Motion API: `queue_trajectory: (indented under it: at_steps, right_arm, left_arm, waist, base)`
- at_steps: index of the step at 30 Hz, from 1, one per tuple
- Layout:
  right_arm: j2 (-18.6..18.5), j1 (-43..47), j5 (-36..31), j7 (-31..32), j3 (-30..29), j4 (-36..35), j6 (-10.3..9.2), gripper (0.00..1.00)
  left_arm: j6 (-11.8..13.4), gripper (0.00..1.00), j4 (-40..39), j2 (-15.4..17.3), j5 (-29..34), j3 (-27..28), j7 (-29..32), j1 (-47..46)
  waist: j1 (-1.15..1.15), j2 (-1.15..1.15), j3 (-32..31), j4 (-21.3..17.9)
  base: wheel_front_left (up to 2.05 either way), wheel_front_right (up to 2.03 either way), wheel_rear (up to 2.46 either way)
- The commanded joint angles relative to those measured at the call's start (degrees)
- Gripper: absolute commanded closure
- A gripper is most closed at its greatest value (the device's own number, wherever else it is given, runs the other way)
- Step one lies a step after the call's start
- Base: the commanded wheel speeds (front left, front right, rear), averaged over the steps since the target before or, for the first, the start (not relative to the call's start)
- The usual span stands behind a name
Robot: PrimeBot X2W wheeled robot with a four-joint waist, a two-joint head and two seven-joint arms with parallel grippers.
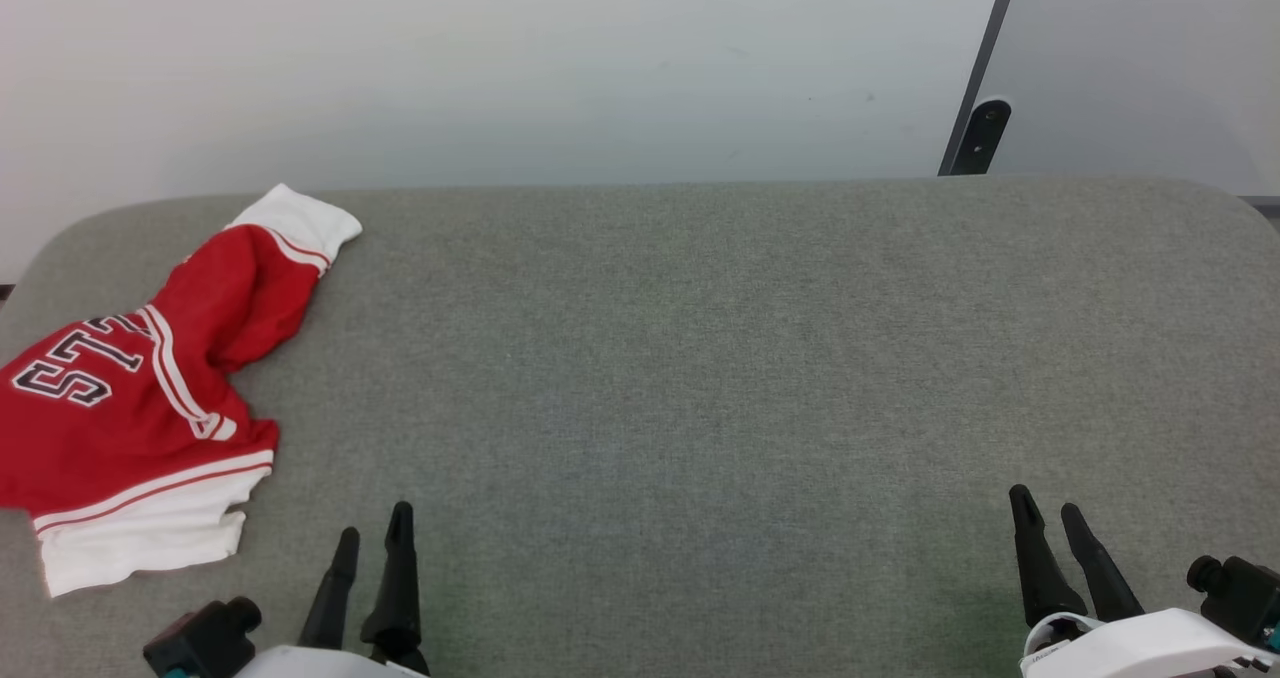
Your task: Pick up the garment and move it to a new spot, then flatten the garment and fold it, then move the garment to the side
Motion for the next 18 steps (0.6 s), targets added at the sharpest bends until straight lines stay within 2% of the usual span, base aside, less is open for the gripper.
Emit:
queue_trajectory:
  at_steps: [1,14,18]
  right_arm:
    - [-0.1,0.1,-1.11,-0.59,0.18,-0.78,0.02,0.0]
    - [-0.34,0.32,-9.55,-2.36,1.03,-1.03,0.02,0.0]
    - [-0.33,0.3,-12.32,-2.92,1.18,-1.03,0.03,0.0]
  left_arm:
    - [0.08,0.0,-0.74,0.27,0.82,0.04,-0.57,-0.2]
    - [-0.21,0.0,-1.15,0.32,9.28,-0.62,-2.53,0.5]
    - [0.37,0.0,-1.48,0.33,12.17,-0.66,-3.14,0.58]
  waist:
    - [0.0,0.0,0.02,0.0]
    - [0.0,0.0,0.99,-0.14]
    - [0.0,0.0,1.34,-0.21]
  base:
    - [0.0,0.0,0.0]
    - [0.0,0.0,0.0]
    - [0.0,0.0,0.0]
